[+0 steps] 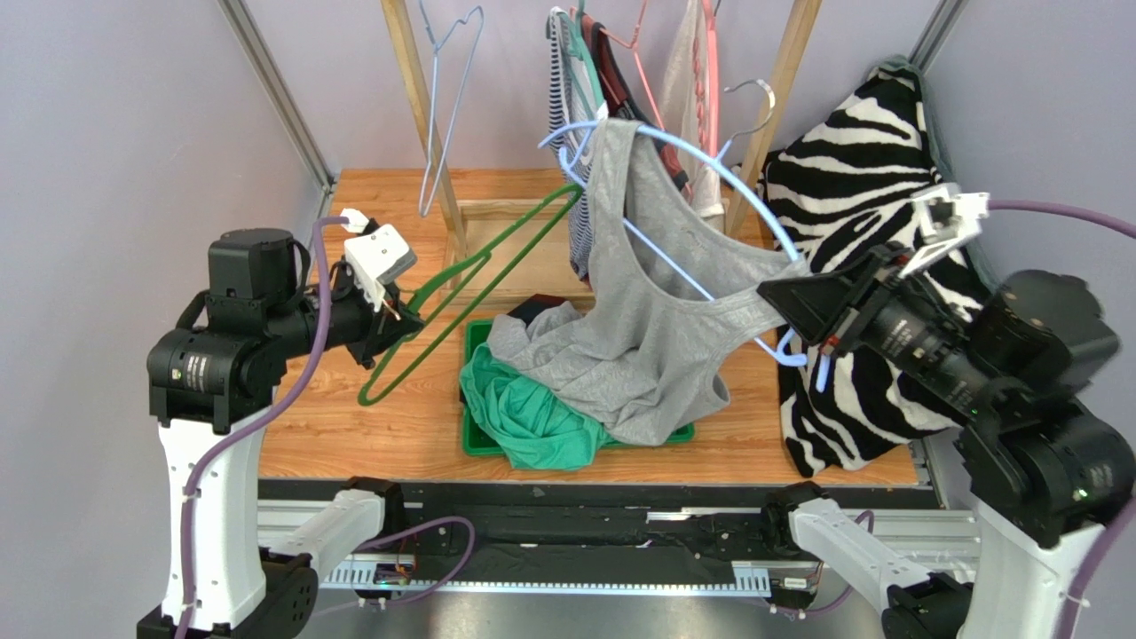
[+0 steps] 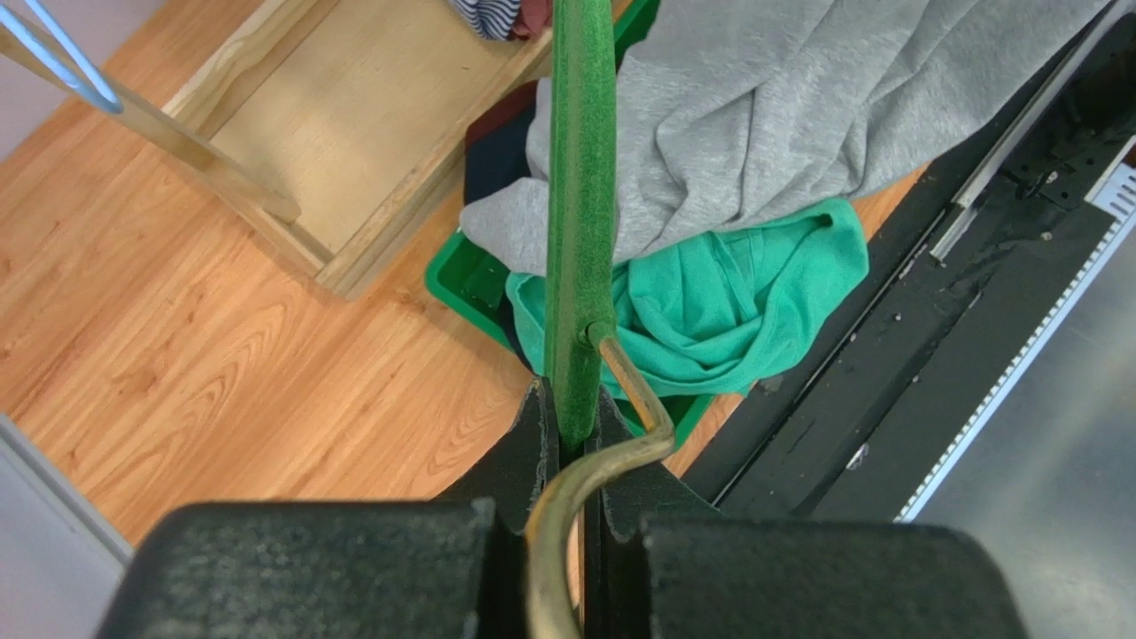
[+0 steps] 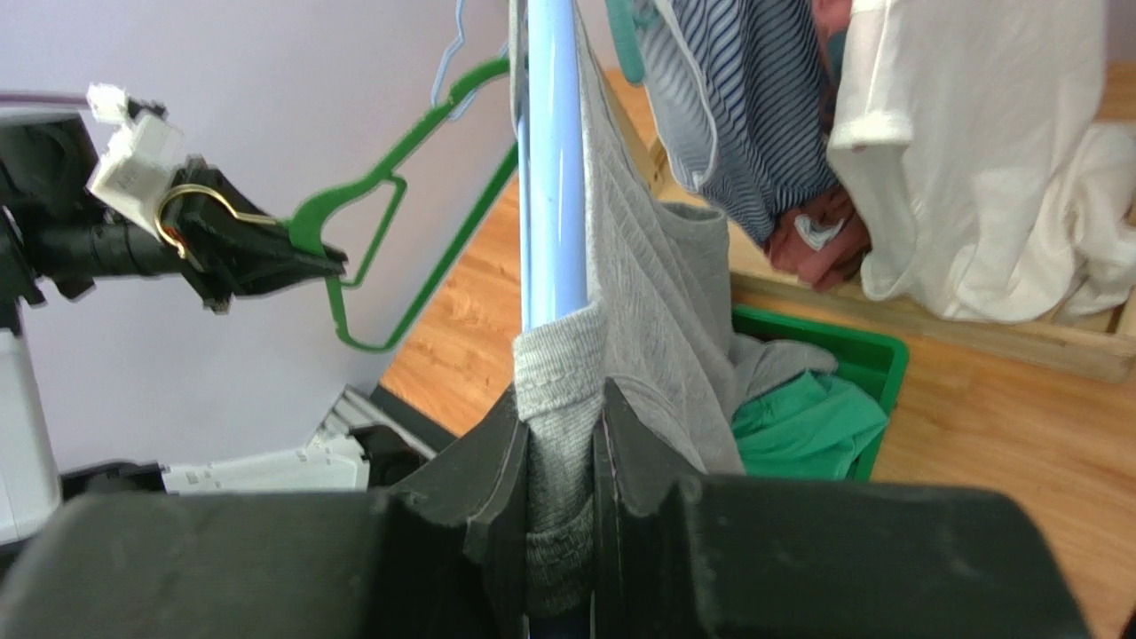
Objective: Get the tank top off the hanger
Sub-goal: Place the hanger in the bin.
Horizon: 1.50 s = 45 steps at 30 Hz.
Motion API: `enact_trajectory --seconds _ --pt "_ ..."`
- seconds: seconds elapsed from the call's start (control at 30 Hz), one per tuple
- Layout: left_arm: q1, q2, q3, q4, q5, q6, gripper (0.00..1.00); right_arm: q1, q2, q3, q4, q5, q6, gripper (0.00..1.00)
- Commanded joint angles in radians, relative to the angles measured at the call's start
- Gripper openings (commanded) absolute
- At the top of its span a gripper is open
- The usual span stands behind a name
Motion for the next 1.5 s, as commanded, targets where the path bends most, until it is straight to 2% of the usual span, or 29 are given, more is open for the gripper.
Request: enact_trajectory --seconds 0.0,0.1,0.23,0.3,0.37,0.5,0.7,0.73,0.8,0.9,1.03,1.1,1.13,1.2,1.23,1.3,1.33,1.4,1.47 --pt "0.006 0.010 0.065 -0.289 0.014 0.052 0.00 0.013 -0.040 -0.122 0.137 -0.073 -0.036 0.00" --pt "0.006 0.053 0.144 -0.298 0.029 0.042 0.00 0.021 -0.075 -0.242 0.168 -0.087 -0.080 0.00" --pt "0.004 0.094 0.220 -0.318 0.066 0.062 0.00 0.071 -0.086 -0.368 0.139 -0.003 -0.189 0.00" --pt "0.003 0.090 0.242 -0.318 0.063 0.091 0.00 0.134 -0.084 -0.427 0.134 0.064 -0.197 0.00" --pt "0.004 0.064 0.250 -0.318 0.074 0.131 0.00 0.223 -0.087 -0.457 0.145 0.213 -0.202 0.00" --pt "0.003 -0.034 0.193 -0.318 0.133 0.208 0.00 0.286 -0.057 -0.469 0.148 0.431 -0.197 0.00" --pt "0.003 -0.142 0.127 -0.317 0.109 0.263 0.00 0.286 -0.002 -0.472 0.140 0.578 -0.166 0.00" --pt "0.003 -0.169 0.127 -0.316 0.126 0.268 0.00 0.286 0.003 -0.477 0.139 0.580 -0.166 0.00" --pt "0.003 -0.183 0.110 -0.298 0.129 0.257 0.00 0.295 0.002 -0.492 0.165 0.450 -0.185 0.00" --pt "0.003 -0.144 0.107 -0.277 0.095 0.214 0.00 0.372 -0.009 -0.550 0.196 0.394 -0.220 0.00" --pt "0.003 -0.017 0.124 -0.303 0.118 0.179 0.00 0.527 -0.005 -0.596 0.150 0.410 -0.237 0.00" --pt "0.003 0.014 0.127 -0.312 0.121 0.180 0.00 0.550 -0.020 -0.626 0.150 0.434 -0.228 0.02" --pt "0.003 0.040 0.119 -0.316 0.118 0.180 0.00 0.553 -0.025 -0.635 0.148 0.431 -0.222 0.19" --pt "0.003 0.056 0.107 -0.317 0.106 0.191 0.00 0.561 -0.040 -0.649 0.148 0.423 -0.223 0.40" --pt "0.003 0.058 0.093 -0.316 0.092 0.197 0.00 0.568 -0.051 -0.646 0.128 0.439 -0.220 0.67" --pt "0.003 0.053 0.076 -0.316 0.092 0.217 0.00 0.575 -0.058 -0.618 0.096 0.518 -0.214 0.91" --pt "0.003 0.044 0.064 -0.316 0.094 0.226 0.00 0.575 -0.075 -0.606 0.078 0.549 -0.212 1.00" --pt "0.001 0.038 0.053 -0.315 0.100 0.237 0.00 0.575 -0.100 -0.580 0.082 0.632 -0.202 1.00" --pt "0.003 0.036 0.047 -0.313 0.098 0.242 0.00 0.576 -0.141 -0.569 0.139 0.631 -0.212 1.00"
